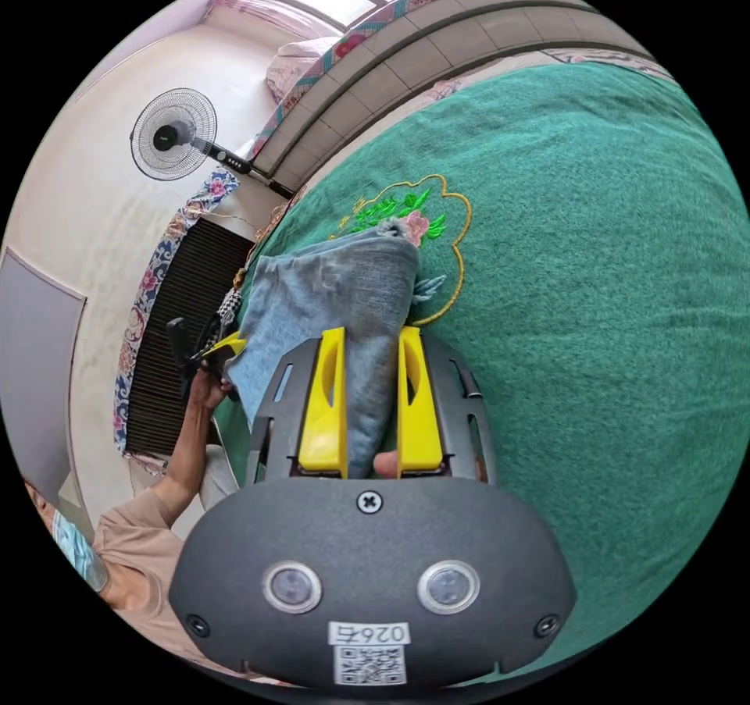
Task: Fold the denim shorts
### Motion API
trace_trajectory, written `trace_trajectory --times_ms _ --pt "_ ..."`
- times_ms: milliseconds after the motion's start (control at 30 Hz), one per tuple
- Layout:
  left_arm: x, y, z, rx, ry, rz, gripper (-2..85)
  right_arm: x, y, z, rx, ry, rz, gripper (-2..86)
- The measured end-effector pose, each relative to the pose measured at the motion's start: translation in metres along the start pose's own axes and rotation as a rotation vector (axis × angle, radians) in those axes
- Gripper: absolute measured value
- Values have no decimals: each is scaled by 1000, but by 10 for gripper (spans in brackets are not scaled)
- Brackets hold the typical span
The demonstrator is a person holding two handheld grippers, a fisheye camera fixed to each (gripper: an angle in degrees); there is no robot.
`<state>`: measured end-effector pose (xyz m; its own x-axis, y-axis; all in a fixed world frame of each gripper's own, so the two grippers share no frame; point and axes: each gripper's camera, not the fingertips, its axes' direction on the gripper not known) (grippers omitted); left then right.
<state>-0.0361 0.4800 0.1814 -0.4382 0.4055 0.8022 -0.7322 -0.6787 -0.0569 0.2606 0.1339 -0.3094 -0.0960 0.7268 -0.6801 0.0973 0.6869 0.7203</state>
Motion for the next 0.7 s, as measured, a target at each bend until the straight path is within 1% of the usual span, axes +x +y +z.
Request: trace_trajectory --times_ms 67,133,233,300,367,433,467,533,700 --pt "3 -6 -6 -10 -53 11 173 -4 7 21 -13 23 -50 5" --pt "4 -16 -19 -14 -13 14 123 -4 13 27 -5 41 -67 -6" --pt "1 -26 -32 -64 48 -11 110 -6 25 19 -25 -7 -146 -7" --pt "-6 -31 -37 -61 83 -46 127 -2 36 18 -77 -21 -199 1" --pt "-15 -38 -41 -56 120 -77 136 22 48 34 -122 -1 -155 44" --pt "-20 -44 -52 -29 142 -97 134 46 54 64 -154 -39 -87 80" --pt "-19 -44 -55 -23 134 -90 133 59 57 88 -162 -95 -48 67" --pt "-13 -50 -67 -20 122 -63 115 72 62 112 -119 -137 -2 46" --pt "17 -61 -99 -11 7 14 85 80 96 149 -53 -152 -30 3"
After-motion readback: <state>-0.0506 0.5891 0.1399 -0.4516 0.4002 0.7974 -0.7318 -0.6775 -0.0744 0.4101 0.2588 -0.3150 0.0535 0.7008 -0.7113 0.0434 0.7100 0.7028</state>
